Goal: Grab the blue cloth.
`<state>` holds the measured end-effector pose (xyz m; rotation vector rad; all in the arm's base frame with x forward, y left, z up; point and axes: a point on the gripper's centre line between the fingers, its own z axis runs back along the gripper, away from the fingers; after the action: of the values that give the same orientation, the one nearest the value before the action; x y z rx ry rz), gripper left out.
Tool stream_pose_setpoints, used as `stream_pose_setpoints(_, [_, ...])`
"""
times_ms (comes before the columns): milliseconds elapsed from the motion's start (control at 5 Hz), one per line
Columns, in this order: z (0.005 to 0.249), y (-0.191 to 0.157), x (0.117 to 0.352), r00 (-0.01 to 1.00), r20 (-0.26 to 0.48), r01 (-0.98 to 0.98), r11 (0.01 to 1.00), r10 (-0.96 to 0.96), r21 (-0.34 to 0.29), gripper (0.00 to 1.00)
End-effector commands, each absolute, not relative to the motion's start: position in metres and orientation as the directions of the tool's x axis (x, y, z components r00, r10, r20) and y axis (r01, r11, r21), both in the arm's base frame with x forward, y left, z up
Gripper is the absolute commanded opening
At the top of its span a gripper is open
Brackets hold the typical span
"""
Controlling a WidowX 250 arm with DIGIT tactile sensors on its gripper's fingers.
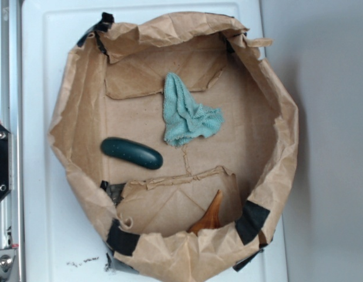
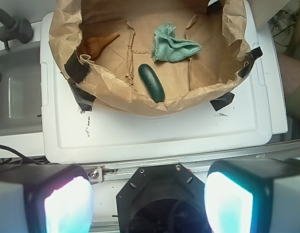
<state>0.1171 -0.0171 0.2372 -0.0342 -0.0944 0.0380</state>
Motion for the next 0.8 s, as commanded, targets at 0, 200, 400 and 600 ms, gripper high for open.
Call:
stream_pose_setpoints(0, [0.237,-0.017,0.117,0.995,0.094,-0.036,0.999,0.039,-0.036,1.0])
stream_pose_setpoints(200, [0.219,-0.034,0.15,0.987,0.119,-0.107,0.994,0.109,-0.027,1.0])
stream_pose_setpoints(400, [0.203,-0.043,0.181,0.982,0.13,-0.134,0.99,0.139,-0.043,1.0])
stream_pose_setpoints(600, [0.19,-0.044,0.2,0.978,0.133,-0.155,0.985,0.163,-0.07,1.0])
